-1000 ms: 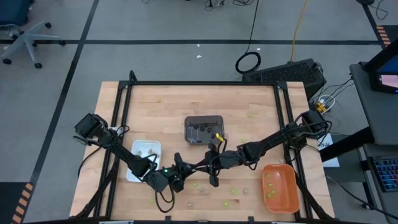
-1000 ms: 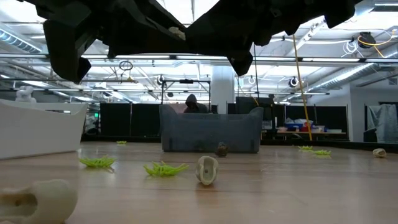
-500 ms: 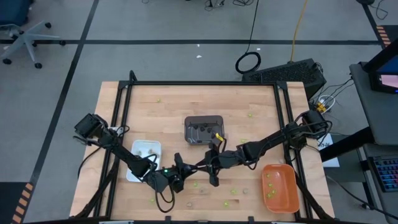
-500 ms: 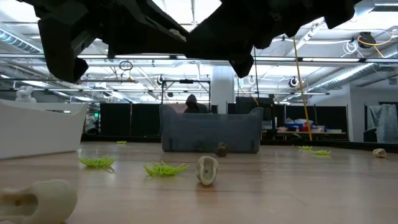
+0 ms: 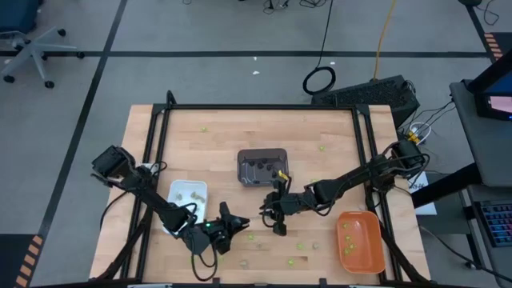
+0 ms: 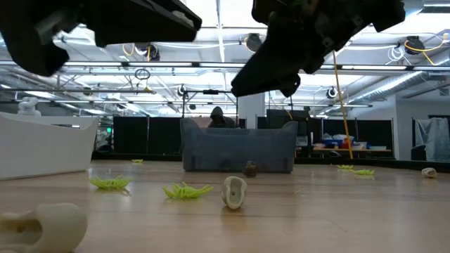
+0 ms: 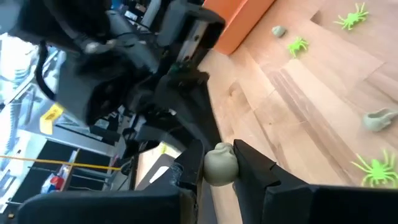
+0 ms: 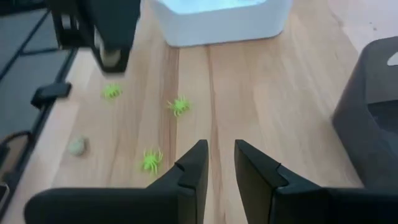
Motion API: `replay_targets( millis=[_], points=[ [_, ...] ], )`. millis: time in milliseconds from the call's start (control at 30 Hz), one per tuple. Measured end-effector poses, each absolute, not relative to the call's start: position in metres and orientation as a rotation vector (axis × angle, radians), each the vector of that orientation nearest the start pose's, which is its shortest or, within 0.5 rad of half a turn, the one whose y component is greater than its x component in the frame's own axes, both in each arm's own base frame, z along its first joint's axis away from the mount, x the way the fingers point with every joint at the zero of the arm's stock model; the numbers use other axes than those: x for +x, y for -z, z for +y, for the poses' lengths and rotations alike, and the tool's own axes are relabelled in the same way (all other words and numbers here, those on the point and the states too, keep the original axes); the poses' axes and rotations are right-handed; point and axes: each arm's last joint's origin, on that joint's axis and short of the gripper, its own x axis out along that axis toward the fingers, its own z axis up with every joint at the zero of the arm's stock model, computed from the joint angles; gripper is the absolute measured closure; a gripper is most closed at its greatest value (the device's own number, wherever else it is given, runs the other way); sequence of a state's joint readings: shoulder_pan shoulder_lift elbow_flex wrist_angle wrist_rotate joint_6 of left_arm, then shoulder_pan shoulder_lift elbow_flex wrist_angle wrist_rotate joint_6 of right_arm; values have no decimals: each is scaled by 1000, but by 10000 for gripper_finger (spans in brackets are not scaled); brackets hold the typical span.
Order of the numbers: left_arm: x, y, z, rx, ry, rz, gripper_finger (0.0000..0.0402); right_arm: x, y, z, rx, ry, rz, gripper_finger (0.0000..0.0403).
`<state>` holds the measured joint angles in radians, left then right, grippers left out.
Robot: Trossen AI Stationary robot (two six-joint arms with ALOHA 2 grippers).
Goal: Sort Halloween decoration
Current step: Put the white skull toy into the white bin
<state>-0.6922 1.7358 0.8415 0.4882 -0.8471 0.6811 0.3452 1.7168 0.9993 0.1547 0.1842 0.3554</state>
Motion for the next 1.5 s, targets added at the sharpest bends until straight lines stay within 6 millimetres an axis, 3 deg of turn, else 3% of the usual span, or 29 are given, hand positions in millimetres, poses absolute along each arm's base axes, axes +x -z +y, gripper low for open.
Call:
replay_targets(
  millis=[300,567,700,967,1167,1500],
  points=[
    [257,-208,-196,744,-48,346,342,336,-184,152,102,-133,579,337],
    [244,-256,-175,120,-154,214,342,337,-182,169,-61,-72,451,337],
    [240,-260,-173,-83,-176,200,341,343,-176,172,-88,-78,399,337],
    [239,-257,-175,-325,-186,199,341,351,-157,176,-103,-89,366,337],
    [238,-256,-180,-261,-80,240,341,352,-153,177,-89,-85,367,337],
    [223,-246,-190,257,-16,330,341,356,-154,171,-30,-56,357,337]
  ],
)
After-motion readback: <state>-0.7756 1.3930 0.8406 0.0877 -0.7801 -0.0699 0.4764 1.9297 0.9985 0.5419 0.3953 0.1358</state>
